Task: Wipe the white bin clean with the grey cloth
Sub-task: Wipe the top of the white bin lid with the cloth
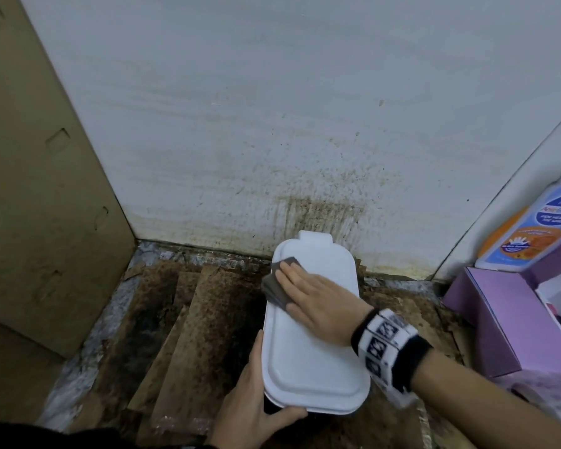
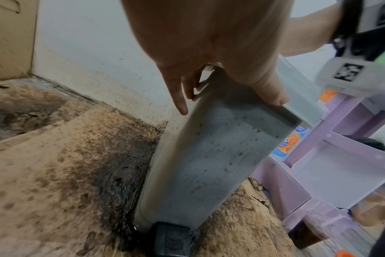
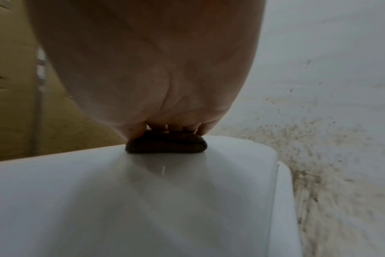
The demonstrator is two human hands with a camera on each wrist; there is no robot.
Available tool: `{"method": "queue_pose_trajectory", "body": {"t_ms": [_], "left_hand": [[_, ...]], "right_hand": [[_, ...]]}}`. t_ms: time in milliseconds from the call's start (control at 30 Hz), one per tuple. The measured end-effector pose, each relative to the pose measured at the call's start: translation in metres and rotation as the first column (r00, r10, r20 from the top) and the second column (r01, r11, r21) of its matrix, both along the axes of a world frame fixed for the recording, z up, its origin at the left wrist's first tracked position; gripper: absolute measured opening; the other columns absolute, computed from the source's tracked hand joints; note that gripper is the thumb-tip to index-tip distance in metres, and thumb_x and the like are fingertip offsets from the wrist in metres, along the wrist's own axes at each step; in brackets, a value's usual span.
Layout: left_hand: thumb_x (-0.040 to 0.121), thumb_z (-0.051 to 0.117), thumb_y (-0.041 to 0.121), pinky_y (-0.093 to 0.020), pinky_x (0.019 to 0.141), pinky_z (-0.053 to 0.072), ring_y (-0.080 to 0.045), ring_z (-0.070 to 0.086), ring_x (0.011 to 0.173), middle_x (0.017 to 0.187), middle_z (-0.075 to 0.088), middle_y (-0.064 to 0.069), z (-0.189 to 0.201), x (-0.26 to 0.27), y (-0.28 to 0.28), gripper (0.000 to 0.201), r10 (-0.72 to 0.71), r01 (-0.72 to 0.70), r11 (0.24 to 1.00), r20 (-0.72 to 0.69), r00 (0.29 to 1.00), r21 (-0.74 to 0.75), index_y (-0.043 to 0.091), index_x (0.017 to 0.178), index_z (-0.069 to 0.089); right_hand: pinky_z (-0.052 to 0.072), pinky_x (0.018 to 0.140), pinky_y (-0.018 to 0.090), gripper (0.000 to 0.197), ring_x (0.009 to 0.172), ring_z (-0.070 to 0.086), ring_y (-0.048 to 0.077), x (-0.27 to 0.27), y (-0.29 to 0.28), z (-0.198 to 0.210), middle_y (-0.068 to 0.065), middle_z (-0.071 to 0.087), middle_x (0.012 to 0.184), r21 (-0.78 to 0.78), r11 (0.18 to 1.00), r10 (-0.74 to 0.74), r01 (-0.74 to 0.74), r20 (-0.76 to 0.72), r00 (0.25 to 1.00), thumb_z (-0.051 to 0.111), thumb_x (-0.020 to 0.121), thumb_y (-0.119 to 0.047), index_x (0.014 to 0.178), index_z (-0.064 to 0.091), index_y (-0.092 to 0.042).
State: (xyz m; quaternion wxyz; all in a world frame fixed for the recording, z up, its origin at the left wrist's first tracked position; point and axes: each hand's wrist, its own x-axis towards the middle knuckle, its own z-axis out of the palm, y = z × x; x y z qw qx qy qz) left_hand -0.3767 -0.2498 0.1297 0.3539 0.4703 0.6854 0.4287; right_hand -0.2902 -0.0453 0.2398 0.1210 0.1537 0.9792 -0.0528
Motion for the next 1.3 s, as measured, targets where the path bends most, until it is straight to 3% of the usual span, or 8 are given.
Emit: {"method": "queue_pose_trajectory", "body": {"t_ms": [133, 300, 600, 867, 967, 1100, 1233, 1300], "left_hand": [[0.061, 0.079, 0.077, -0.021, 0.113, 0.031, 0.021, 0.010, 0.141, 0.151, -0.004, 0.049, 0.006, 0.000, 0.002, 0.134, -0.009, 0.009, 1.000, 0.020, 1.000, -0.021, 0.055, 0.149, -0.019], [0.069, 0.080, 0.068, -0.034, 0.119, 0.032, 0.010, 0.014, 0.147, 0.160, 0.003, 0.037, 0.013, 0.001, 0.002, 0.128, -0.037, 0.034, 0.998, 0.056, 0.998, 0.045, 0.046, 0.154, -0.012], [0.069, 0.081, 0.067, -0.037, 0.117, 0.036, 0.009, 0.018, 0.147, 0.160, 0.010, 0.036, 0.012, 0.002, 0.000, 0.127, -0.029, 0.026, 0.997, 0.048, 0.998, 0.068, 0.047, 0.154, -0.011], [0.070, 0.078, 0.070, -0.033, 0.119, 0.032, 0.013, 0.012, 0.147, 0.158, 0.000, 0.040, 0.012, 0.000, -0.001, 0.128, -0.045, 0.044, 0.998, 0.029, 0.999, 0.050, 0.047, 0.152, -0.017], [0.069, 0.079, 0.070, -0.032, 0.119, 0.031, 0.012, 0.011, 0.147, 0.159, -0.001, 0.038, 0.008, 0.000, -0.002, 0.129, -0.032, 0.032, 0.999, 0.020, 0.999, 0.038, 0.046, 0.153, -0.017], [0.066, 0.079, 0.073, -0.031, 0.119, 0.032, 0.014, 0.012, 0.146, 0.158, 0.000, 0.040, 0.004, 0.000, -0.002, 0.132, -0.018, 0.018, 1.000, -0.001, 1.000, 0.022, 0.045, 0.153, -0.017], [0.066, 0.083, 0.068, -0.030, 0.119, 0.033, 0.013, 0.014, 0.146, 0.158, 0.004, 0.040, 0.003, 0.003, -0.003, 0.131, -0.007, 0.006, 1.000, 0.041, 0.999, 0.026, 0.043, 0.154, -0.011], [0.066, 0.085, 0.064, -0.031, 0.120, 0.031, 0.011, 0.015, 0.147, 0.160, 0.006, 0.036, 0.003, 0.004, -0.002, 0.132, -0.007, 0.004, 0.999, 0.063, 0.998, 0.037, 0.041, 0.156, -0.008]], "right_hand": [[0.010, 0.124, 0.039, 0.062, 0.154, -0.001, 0.021, -0.030, 0.045, 0.003, 0.009, -0.004, 0.166, 0.065, 0.992, -0.115, 0.112, 0.044, 0.992, 0.014, 0.106, -0.041, 0.158, -0.003, -0.012], [0.004, 0.124, 0.037, 0.061, 0.154, -0.001, 0.018, -0.026, 0.065, 0.004, 0.005, -0.005, 0.167, 0.136, 0.955, -0.273, 0.262, 0.070, 0.959, 0.011, 0.106, -0.042, 0.158, -0.006, -0.014], [0.011, 0.124, 0.041, 0.064, 0.153, -0.004, 0.016, 0.014, 0.085, -0.014, 0.004, -0.006, 0.167, -0.074, 0.892, -0.449, 0.447, -0.011, 0.894, 0.017, 0.106, -0.045, 0.158, -0.005, -0.015], [-0.010, 0.122, 0.031, 0.062, 0.152, -0.014, 0.024, 0.029, 0.036, -0.015, 0.008, -0.015, 0.164, -0.016, 0.903, -0.429, 0.430, -0.093, 0.898, 0.013, 0.107, -0.039, 0.156, -0.009, -0.008], [-0.001, 0.125, 0.039, 0.061, 0.152, -0.017, 0.020, 0.041, 0.003, -0.023, 0.002, -0.018, 0.164, -0.019, 0.914, -0.403, 0.404, -0.139, 0.905, 0.009, 0.106, -0.043, 0.156, -0.011, -0.016], [-0.002, 0.122, 0.034, 0.061, 0.150, -0.023, 0.016, 0.065, -0.054, -0.032, -0.004, -0.021, 0.163, -0.035, 0.943, -0.332, 0.332, -0.196, 0.923, 0.012, 0.105, -0.044, 0.156, -0.012, -0.020], [0.022, 0.113, 0.035, 0.058, 0.149, 0.022, 0.025, 0.080, -0.094, -0.042, 0.005, 0.028, 0.162, -0.022, 0.946, -0.322, 0.323, -0.167, 0.932, 0.025, 0.103, -0.042, 0.154, 0.031, -0.013], [0.024, 0.111, 0.034, 0.058, 0.144, 0.031, 0.025, 0.081, -0.100, -0.045, 0.008, 0.039, 0.156, -0.013, 0.944, -0.328, 0.331, -0.177, 0.928, 0.022, 0.103, -0.041, 0.149, 0.042, -0.011]]}}
